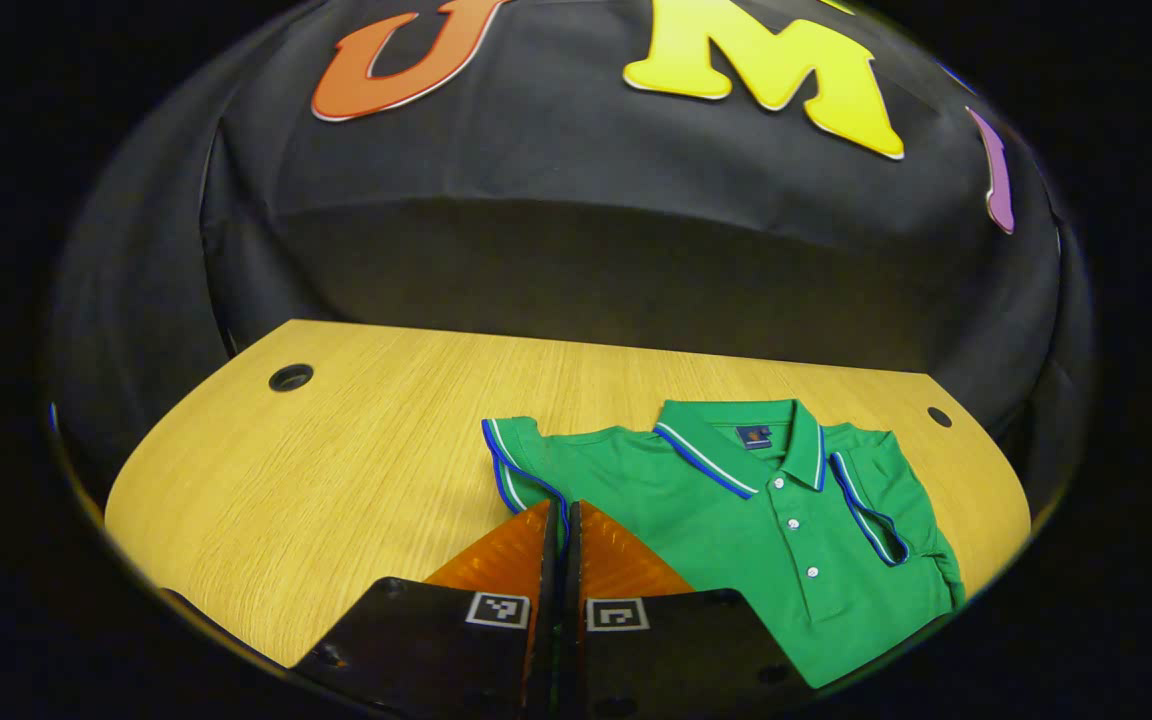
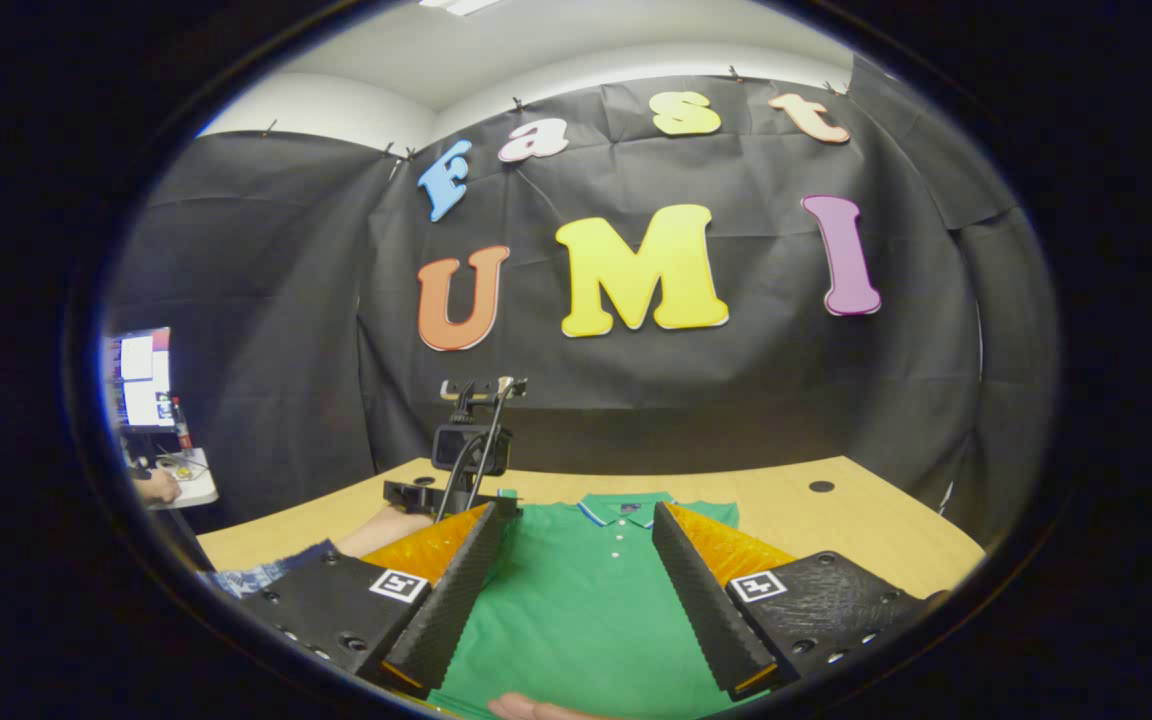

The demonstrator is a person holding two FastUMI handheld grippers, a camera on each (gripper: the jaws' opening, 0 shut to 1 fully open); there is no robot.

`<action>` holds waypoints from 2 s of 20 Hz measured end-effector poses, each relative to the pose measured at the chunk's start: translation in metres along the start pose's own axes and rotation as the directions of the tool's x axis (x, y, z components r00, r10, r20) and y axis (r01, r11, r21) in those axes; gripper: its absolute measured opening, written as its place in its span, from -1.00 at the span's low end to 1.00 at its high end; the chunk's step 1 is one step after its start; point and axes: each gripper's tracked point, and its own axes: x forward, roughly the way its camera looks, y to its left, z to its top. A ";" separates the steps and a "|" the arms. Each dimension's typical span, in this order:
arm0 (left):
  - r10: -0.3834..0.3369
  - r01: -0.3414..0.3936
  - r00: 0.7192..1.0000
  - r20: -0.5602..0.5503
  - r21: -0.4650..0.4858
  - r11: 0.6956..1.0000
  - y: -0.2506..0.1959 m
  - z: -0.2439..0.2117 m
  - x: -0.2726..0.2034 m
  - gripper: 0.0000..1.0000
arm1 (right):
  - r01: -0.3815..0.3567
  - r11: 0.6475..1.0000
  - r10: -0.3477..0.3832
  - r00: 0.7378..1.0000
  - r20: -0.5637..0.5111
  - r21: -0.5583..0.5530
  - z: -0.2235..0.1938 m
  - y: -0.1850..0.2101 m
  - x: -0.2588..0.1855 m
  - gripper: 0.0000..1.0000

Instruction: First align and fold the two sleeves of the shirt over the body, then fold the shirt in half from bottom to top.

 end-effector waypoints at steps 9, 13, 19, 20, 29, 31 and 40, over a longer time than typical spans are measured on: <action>-0.026 0.025 0.999 0.019 0.044 0.999 -0.058 0.009 -0.002 1.00 | 0.042 0.997 -0.036 0.996 -0.079 0.067 -0.028 -0.034 0.003 0.92; -0.053 0.057 0.997 0.053 -0.077 0.995 -0.045 0.021 -0.028 1.00 | 0.050 0.997 -0.045 0.996 -0.075 0.065 -0.027 -0.035 -0.004 0.93; -0.047 0.064 0.990 0.132 -0.125 0.990 -0.019 0.038 -0.091 1.00 | 0.066 0.996 -0.066 0.998 -0.016 0.052 -0.007 -0.033 -0.029 0.92; -0.037 0.055 0.987 0.155 -0.115 0.992 -0.015 0.042 -0.104 1.00 | 0.066 0.996 -0.066 0.998 -0.006 0.053 -0.003 -0.031 -0.035 0.92; -0.038 0.066 0.951 0.306 -0.084 0.994 -0.030 0.037 -0.252 1.00 | 0.099 0.995 -0.098 0.993 0.059 -0.023 0.013 -0.027 -0.107 0.92; -0.037 0.066 0.945 0.324 -0.079 0.995 -0.032 0.030 -0.286 1.00 | 0.130 0.990 -0.126 0.989 0.073 -0.053 0.017 -0.032 -0.127 0.92; -0.053 0.057 0.938 0.342 -0.001 0.998 -0.069 -0.033 -0.379 1.00 | 0.194 0.977 -0.186 0.978 0.095 -0.089 0.012 -0.049 -0.196 0.87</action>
